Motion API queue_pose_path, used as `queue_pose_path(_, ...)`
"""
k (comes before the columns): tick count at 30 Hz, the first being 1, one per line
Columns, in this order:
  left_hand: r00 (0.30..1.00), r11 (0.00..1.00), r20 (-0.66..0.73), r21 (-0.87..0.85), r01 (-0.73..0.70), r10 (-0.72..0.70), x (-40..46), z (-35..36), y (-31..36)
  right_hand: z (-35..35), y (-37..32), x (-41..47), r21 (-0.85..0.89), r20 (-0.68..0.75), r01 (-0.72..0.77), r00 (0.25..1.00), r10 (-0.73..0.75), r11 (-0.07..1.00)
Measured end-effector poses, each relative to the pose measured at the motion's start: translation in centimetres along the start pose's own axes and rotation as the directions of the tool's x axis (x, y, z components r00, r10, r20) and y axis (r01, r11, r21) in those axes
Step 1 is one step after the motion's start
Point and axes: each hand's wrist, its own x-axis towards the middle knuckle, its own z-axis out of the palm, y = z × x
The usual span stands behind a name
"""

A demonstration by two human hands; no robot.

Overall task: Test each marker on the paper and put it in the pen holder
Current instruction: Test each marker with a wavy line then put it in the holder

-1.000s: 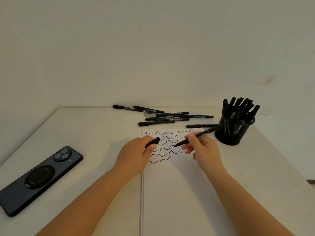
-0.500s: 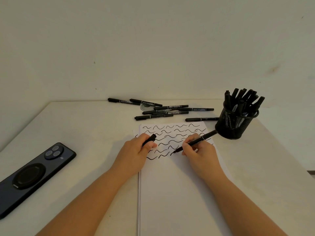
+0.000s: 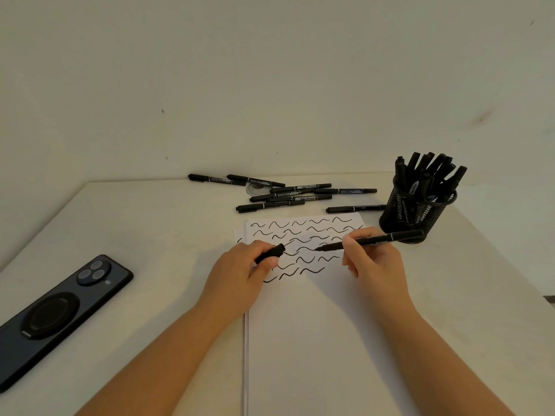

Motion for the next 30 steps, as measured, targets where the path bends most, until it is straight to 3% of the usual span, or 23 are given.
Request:
queue_pose_path(4, 0.997, 0.997, 0.011, 0.017, -0.078, 0.078, -0.2, 0.2, 0.4, -0.1, -0.2, 0.1, 0.118, 0.134, -0.038, 0.991, 0.022, 0.992)
queue_pose_path(9, 0.992, 0.992, 0.028, 0.025, -0.122, 0.121, -0.2, 0.2, 0.5, -0.2, -0.2, 0.0, 0.23, 0.202, -0.094, 0.978, 0.047, 0.969)
queue_pose_path(23, 0.984, 0.984, 0.061, 0.049, -0.17, 0.167, -0.3, 0.4, 0.9, 0.4, -0.3, -0.5, 0.114, 0.286, -0.092, 0.957, 0.056, 0.989)
queue_pose_path(30, 0.979, 0.98, 0.048, -0.028, -0.198, 0.199, -0.4, 0.5, 1.6, 0.6, -0.2, -0.8, 0.072, 0.34, -0.055, 0.94, 0.027, 0.996)
